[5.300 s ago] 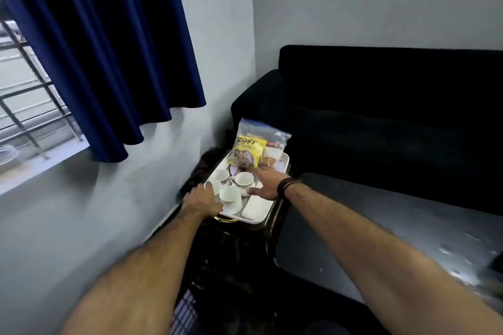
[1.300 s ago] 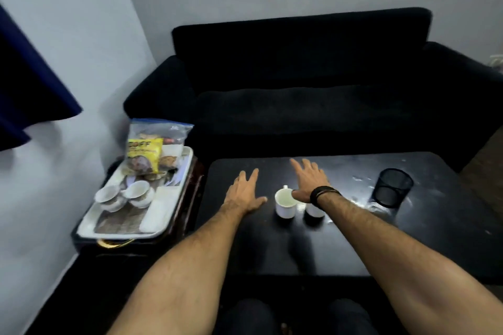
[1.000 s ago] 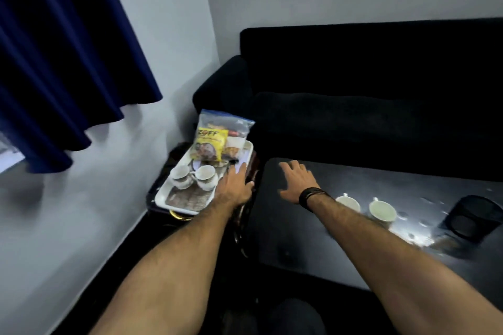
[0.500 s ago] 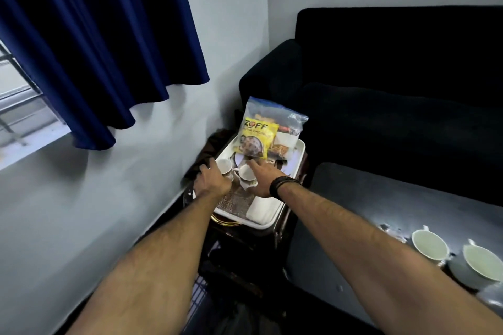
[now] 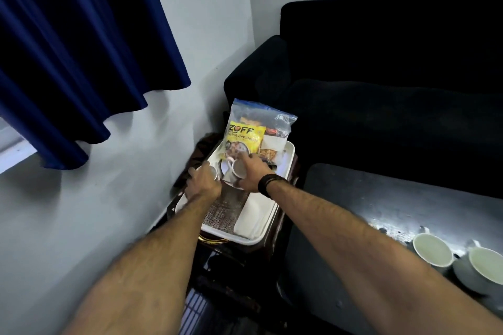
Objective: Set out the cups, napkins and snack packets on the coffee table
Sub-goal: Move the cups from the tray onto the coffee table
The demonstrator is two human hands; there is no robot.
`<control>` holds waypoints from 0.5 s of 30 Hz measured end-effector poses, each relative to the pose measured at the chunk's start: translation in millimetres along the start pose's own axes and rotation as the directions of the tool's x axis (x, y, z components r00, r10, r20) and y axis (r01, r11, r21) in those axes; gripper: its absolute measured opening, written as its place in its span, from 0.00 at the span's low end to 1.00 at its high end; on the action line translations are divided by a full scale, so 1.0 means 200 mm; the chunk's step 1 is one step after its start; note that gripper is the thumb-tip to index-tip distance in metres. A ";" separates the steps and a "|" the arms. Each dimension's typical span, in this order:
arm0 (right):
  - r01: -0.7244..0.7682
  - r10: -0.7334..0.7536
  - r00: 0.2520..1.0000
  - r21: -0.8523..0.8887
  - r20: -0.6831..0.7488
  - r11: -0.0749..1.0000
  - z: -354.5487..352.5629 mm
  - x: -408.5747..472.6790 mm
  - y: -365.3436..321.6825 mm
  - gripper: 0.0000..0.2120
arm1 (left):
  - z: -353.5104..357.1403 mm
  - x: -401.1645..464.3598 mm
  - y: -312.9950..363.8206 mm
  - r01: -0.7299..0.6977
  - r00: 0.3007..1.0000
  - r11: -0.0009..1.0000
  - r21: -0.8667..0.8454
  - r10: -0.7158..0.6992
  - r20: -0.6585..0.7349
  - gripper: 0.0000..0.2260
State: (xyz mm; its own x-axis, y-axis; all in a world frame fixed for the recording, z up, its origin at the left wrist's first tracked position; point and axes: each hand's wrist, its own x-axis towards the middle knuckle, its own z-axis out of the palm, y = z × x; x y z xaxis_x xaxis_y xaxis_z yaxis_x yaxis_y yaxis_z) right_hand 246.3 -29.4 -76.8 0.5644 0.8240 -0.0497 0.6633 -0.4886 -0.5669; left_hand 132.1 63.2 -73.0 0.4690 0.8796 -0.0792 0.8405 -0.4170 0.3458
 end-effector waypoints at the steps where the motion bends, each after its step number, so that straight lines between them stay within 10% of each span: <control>1: -0.016 0.017 0.999 0.019 -0.051 1.000 -0.06 -0.01 0.01 0.36 | -0.02 -0.02 0.02 -0.054 0.998 0.999 0.005 0.054 -0.023 0.23; 15: -0.494 0.469 0.785 0.048 -0.405 0.868 -0.98 -0.82 0.85 0.33 | 0.14 -0.58 0.82 -0.568 0.812 0.817 -0.096 0.576 0.092 0.23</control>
State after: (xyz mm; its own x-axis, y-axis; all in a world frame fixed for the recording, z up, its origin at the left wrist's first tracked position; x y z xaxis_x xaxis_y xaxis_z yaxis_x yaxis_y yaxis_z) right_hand 363.8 -304.7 -3.8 0.9533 0.3008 0.0281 0.2730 -0.8177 -0.5069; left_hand 223.2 -113.9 -33.8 0.8900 0.4534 0.0487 0.3943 -0.8188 0.4173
